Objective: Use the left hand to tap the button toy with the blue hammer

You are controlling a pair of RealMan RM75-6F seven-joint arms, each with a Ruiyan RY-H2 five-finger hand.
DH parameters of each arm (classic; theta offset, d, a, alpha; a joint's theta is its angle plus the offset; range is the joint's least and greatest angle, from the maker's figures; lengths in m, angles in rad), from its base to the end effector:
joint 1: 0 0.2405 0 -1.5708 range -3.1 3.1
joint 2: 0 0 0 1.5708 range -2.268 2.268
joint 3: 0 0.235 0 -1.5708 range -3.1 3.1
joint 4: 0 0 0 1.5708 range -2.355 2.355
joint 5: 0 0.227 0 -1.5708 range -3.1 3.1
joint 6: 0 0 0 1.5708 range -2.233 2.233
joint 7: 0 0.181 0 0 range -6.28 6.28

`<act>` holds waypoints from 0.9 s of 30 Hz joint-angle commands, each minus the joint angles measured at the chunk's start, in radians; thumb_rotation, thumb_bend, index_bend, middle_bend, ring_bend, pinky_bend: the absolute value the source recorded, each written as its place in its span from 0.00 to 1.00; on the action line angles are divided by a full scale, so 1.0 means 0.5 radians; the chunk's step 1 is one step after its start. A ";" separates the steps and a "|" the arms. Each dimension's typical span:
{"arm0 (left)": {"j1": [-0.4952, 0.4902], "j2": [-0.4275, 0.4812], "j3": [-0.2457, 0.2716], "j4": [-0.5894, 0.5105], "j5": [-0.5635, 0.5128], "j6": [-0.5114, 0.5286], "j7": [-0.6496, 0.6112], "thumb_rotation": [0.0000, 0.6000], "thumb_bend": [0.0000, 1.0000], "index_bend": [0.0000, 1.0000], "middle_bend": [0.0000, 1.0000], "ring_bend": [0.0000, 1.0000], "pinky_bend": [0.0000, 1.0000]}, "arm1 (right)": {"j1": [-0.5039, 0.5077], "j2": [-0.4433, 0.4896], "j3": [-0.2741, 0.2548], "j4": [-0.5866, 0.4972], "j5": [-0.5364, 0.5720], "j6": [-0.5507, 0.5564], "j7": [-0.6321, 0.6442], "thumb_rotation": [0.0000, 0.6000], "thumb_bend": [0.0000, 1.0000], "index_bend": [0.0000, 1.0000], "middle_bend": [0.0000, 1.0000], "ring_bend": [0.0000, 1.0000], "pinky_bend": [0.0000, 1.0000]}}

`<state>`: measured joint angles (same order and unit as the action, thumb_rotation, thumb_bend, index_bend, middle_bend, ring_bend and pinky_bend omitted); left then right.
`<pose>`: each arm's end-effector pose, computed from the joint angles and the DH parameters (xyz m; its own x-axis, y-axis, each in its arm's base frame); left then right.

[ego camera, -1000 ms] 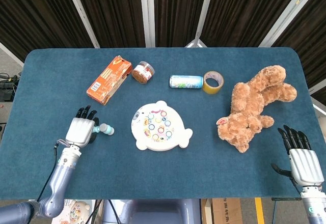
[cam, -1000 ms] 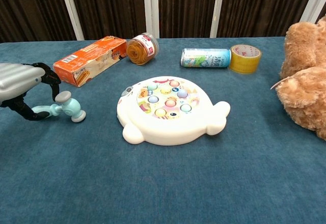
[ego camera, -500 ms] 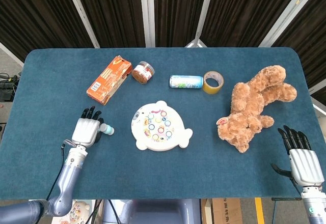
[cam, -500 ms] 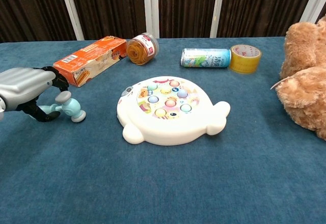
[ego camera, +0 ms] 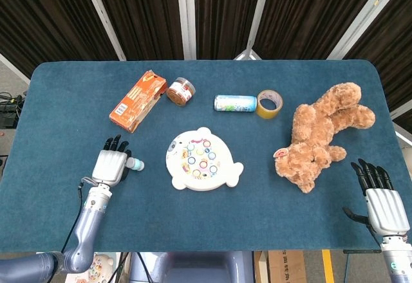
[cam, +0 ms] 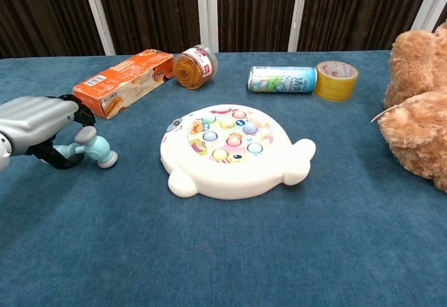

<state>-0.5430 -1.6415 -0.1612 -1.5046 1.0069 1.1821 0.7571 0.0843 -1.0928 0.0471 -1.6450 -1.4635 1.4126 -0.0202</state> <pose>-0.1816 0.3270 -0.0457 0.6157 0.1996 0.7623 0.7880 -0.1531 -0.5964 -0.3056 -0.2161 0.1288 0.4019 -0.0787 0.9123 -0.9141 0.0244 0.4048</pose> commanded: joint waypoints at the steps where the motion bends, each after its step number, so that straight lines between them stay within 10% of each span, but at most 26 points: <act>1: -0.004 -0.004 0.002 0.005 -0.004 0.004 -0.001 1.00 0.41 0.49 0.19 0.02 0.12 | 0.000 0.000 0.000 0.000 0.000 0.000 0.001 1.00 0.18 0.00 0.00 0.00 0.00; 27: -0.008 0.043 0.056 0.013 0.292 0.152 -0.146 1.00 0.58 0.66 0.44 0.34 0.48 | -0.007 0.002 -0.004 0.001 -0.002 0.007 -0.003 1.00 0.18 0.00 0.00 0.00 0.00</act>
<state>-0.5462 -1.6213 -0.1338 -1.4981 1.1513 1.2572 0.6853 0.0808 -1.0919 0.0450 -1.6445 -1.4647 1.4162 -0.0217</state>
